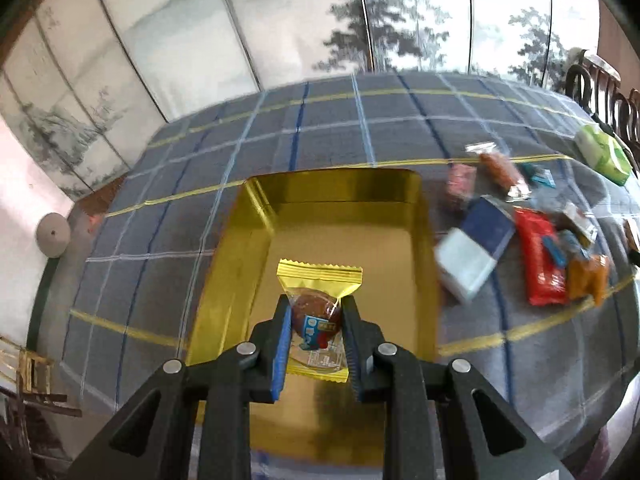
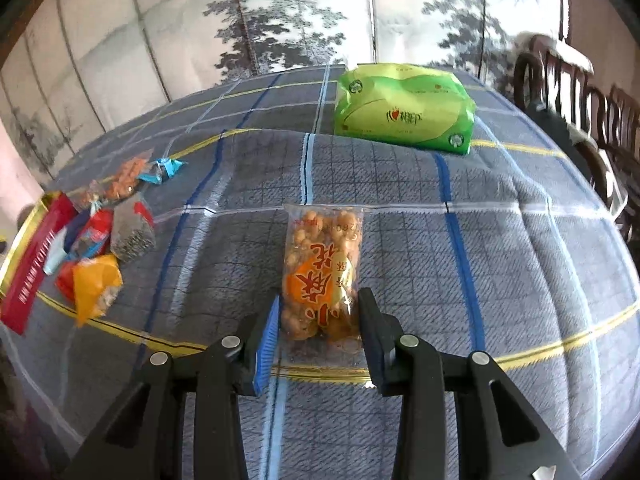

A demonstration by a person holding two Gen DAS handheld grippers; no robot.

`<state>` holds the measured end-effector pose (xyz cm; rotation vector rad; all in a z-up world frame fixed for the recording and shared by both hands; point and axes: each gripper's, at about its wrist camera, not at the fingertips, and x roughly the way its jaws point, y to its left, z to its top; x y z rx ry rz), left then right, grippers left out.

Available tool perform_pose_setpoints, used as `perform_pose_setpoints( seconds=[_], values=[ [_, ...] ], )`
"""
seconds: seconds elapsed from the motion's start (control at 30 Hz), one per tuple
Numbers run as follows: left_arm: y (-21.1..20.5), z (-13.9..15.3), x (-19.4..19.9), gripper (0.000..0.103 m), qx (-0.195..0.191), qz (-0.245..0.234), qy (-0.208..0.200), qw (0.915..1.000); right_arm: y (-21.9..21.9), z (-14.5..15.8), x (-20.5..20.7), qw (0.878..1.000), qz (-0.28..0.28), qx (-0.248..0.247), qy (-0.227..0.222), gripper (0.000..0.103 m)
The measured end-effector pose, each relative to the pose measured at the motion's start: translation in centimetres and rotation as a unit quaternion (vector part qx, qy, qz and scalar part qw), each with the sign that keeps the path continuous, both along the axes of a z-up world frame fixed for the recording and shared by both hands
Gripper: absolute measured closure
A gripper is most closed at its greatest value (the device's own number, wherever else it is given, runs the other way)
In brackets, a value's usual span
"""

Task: Organize snacks
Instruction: 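Carry the yellow cake over the gold tin and release it with the left tool, then lower the peanut bag into the gold tin and open the right tool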

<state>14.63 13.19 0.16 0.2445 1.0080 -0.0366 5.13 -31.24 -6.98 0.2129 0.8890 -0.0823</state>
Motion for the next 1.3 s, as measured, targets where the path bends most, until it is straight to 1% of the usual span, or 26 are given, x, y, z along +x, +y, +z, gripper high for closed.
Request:
perform_pose_setpoints(
  seconds=[0.1,0.17,0.23,0.27,0.43,0.53,0.6,0.67,0.7,0.73,0.8,0.83,0.87,0.97,1.07,1.17,1.2,1.3],
  values=[
    [1.3,-1.1,3.2,0.079,0.011,-0.003,0.02,0.9997,-0.6,0.2,-0.4,0.999,-0.012,0.03,-0.002,0.068],
    [1.8,-2.0,4.9,0.079,0.024,0.005,0.03,0.9992,-0.8,0.4,-0.6,0.999,-0.019,0.041,-0.004,0.068],
    [1.9,-2.9,6.3,0.079,0.022,-0.005,0.047,0.9986,-0.9,0.8,-0.9,0.998,-0.024,0.05,-0.008,0.068],
    [2.0,-3.3,6.9,0.079,0.024,-0.002,0.052,0.9984,-0.9,0.9,-1.0,0.998,-0.026,0.056,-0.01,0.068],
    [1.4,-4.9,8.6,0.077,0.051,-0.012,0.057,0.997,-0.9,2.1,-1.7,0.997,-0.029,0.075,-0.022,0.068],
    [1.9,-5.6,9.5,0.076,0.054,-0.009,0.059,0.9967,-0.1,3.3,-1.9,0.996,-0.021,0.076,-0.033,0.068],
    [2.2,-5.6,9.9,0.071,0.062,-0.008,0.05,0.9967,0.8,4.3,-2.0,0.996,-0.009,0.082,-0.042,0.068],
    [2.4,-5.4,9.8,0.056,0.077,-0.006,0.032,0.9965,2.1,5.5,-1.9,0.995,0.005,0.081,-0.052,0.068],
    [2.6,-5.2,9.7,0.055,0.082,-0.003,0.022,0.9964,2.8,6.1,-1.8,0.995,0.014,0.084,-0.058,0.068],
    [2.7,-5.0,9.6,0.054,0.078,-0.001,0.018,0.9968,3.5,6.7,-1.8,0.994,0.022,0.087,-0.063,0.068],
    [3.3,-4.1,8.9,0.054,0.053,0.004,0.01,0.9985,5.3,7.8,-1.3,0.992,0.043,0.097,-0.072,0.068],
    [3.7,-3.3,8.3,0.053,0.034,0.006,0.001,0.9994,6.2,8.2,-1.1,0.99,0.053,0.104,-0.075,0.068],
    [4.0,-2.8,7.8,0.05,0.023,0.008,-0.005,0.9997,7.0,8.6,-0.9,0.989,0.063,0.11,-0.078,0.068],
    [4.9,-0.8,5.0,0.049,-0.01,0.019,-0.034,0.9992,10.6,9.8,0.5,0.982,0.104,0.135,-0.083,0.068],
    [5.6,0.6,2.3,0.048,-0.036,0.032,-0.054,0.9974,15.1,10.9,2.4,0.971,0.153,0.161,-0.084,0.068],
    [6.5,1.5,-1.2,0.046,-0.068,0.055,-0.071,0.9937,19.3,11.2,4.5,0.961,0.19,0.186,-0.078,0.068],
    [6.9,1.6,-2.4,0.046,-0.081,0.061,-0.073,0.9922,21.0,11.2,5.4,0.957,0.203,0.196,-0.073,0.068],
    [7.4,1.8,-5.7,0.046,-0.1,0.075,-0.075,0.9894,26.0,11.1,8.3,0.945,0.243,0.211,-0.058,0.068]
  ],
)
